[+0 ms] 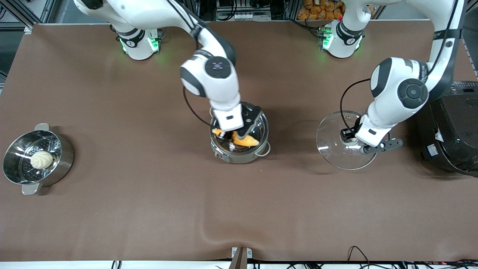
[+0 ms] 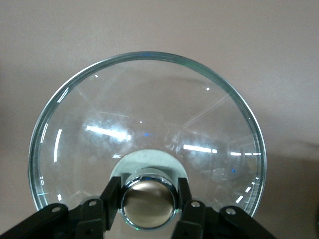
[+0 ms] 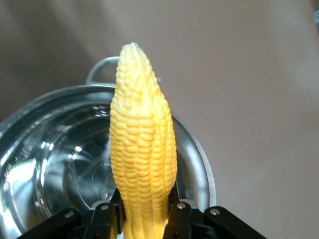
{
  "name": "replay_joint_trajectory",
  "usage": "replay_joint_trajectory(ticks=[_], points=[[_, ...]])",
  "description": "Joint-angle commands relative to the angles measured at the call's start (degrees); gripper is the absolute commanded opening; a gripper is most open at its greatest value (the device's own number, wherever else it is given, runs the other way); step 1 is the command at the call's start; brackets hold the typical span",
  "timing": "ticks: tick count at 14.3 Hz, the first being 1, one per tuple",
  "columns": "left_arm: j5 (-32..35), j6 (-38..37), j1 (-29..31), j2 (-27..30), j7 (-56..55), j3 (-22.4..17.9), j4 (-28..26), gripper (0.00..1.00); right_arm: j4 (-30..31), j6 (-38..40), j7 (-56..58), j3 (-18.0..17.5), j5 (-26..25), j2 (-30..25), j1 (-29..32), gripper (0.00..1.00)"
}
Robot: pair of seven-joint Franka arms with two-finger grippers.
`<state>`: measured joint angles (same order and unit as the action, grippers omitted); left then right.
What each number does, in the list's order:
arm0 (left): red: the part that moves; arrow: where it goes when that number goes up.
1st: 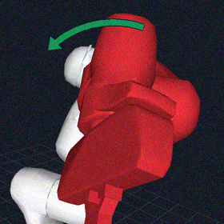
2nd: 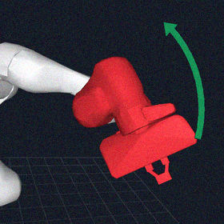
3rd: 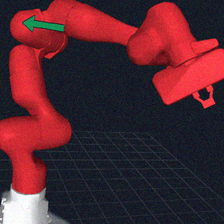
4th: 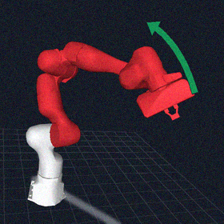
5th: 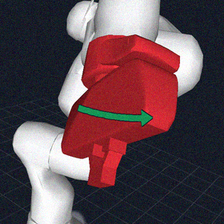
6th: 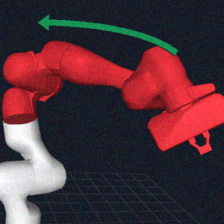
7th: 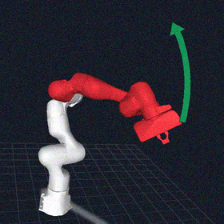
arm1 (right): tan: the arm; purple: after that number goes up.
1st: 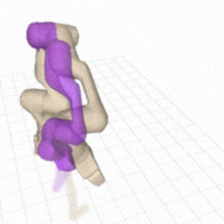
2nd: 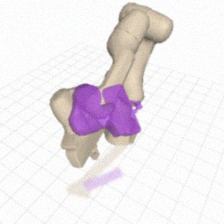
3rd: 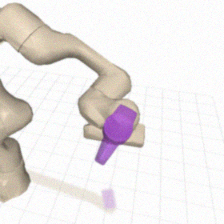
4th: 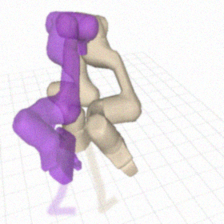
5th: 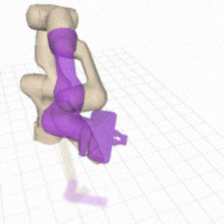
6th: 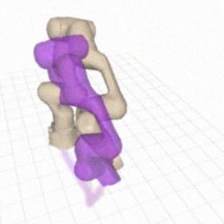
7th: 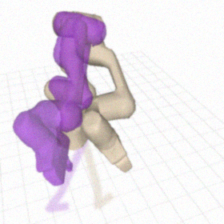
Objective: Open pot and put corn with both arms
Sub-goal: 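Lower the corn into the pot with the right gripper while the left sets lid down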
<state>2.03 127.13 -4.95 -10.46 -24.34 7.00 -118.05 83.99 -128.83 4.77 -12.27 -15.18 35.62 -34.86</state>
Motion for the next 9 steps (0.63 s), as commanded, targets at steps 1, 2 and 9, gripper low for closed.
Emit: replay_joint_trajectory(ticks=[1, 2, 9], points=[[1.5, 7.0, 2.2, 2.8, 0.9, 0.9, -7.4, 0.0, 0.1, 0.2, -8.6, 0.5, -2.5, 1.4, -2.2, 0.0], [1.5, 9.3, 2.6, 2.3, 1.0, 0.9, -8.8, 0.0, 1.9, 0.4, -10.3, 0.5, -2.5, 1.1, -2.5, 0.0], [1.4, 20.3, 4.3, -4.4, 2.4, 1.0, -12.2, 0.0, 2.3, 11.2, -21.6, 0.1, -1.7, -1.2, -2.1, 1.0]])
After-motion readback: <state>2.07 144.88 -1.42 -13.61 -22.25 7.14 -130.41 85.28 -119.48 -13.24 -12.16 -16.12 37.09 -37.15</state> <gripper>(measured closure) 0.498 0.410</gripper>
